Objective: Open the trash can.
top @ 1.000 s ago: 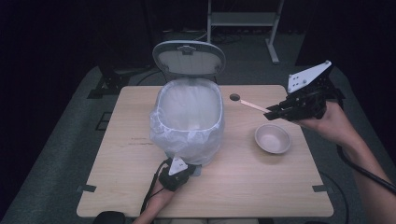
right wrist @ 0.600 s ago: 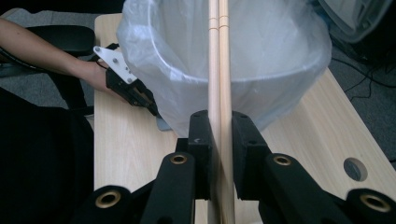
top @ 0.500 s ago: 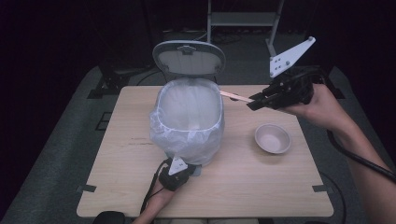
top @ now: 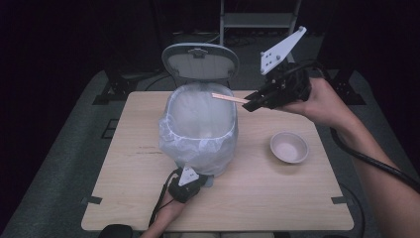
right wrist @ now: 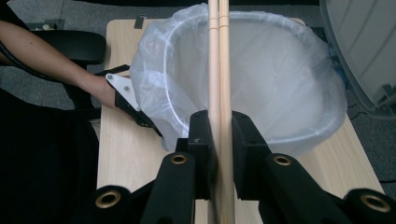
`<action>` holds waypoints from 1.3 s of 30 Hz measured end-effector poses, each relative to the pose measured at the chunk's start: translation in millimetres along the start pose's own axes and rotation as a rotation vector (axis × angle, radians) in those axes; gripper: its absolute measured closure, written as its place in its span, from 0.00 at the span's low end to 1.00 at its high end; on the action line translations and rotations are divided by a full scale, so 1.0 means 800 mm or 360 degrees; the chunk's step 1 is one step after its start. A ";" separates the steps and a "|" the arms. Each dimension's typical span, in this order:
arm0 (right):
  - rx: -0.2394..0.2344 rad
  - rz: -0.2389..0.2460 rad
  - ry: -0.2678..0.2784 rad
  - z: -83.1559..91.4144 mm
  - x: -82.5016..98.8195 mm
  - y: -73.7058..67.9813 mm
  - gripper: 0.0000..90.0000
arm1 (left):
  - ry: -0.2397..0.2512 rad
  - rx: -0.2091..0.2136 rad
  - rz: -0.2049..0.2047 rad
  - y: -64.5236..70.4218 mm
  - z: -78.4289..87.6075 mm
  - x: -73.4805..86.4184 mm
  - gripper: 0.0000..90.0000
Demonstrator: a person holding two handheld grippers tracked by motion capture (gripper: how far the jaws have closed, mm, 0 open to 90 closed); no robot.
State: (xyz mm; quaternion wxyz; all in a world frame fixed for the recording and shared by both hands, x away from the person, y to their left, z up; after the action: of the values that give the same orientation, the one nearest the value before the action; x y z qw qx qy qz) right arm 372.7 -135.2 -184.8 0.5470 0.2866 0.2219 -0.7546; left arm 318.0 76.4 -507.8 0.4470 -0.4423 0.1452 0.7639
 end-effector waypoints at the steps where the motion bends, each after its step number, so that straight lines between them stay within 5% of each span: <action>1: -0.0001 0.0006 -0.0006 -0.002 -0.003 -0.001 0.88 | 0.0002 0.0002 0.0002 0.000 0.000 0.000 1.00; 15: -0.0016 0.0054 -0.0071 -0.037 -0.045 -0.001 0.88 | 0.0002 0.0004 0.0004 0.000 0.000 0.000 1.00; 39: -0.0043 0.0068 -0.0157 -0.096 -0.078 0.007 0.87 | 0.0006 0.0019 0.0001 -0.001 0.000 0.000 1.00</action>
State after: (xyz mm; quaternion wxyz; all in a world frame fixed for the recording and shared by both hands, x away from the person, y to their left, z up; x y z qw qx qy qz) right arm 407.2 -43.8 -199.2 0.5770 0.2464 0.1987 -0.7529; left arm 318.7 77.1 -507.8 0.4490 -0.4412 0.1507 0.7622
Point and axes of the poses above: each handheld gripper's, and its own axes: z roughly backward along the jaws, x roughly out of its underside, y roughly to its right, the point moved 5 cm from there along -z, roughly forward along the jaws, and after that the axes turned 11 degrees about -z, right-handed, at the moved point
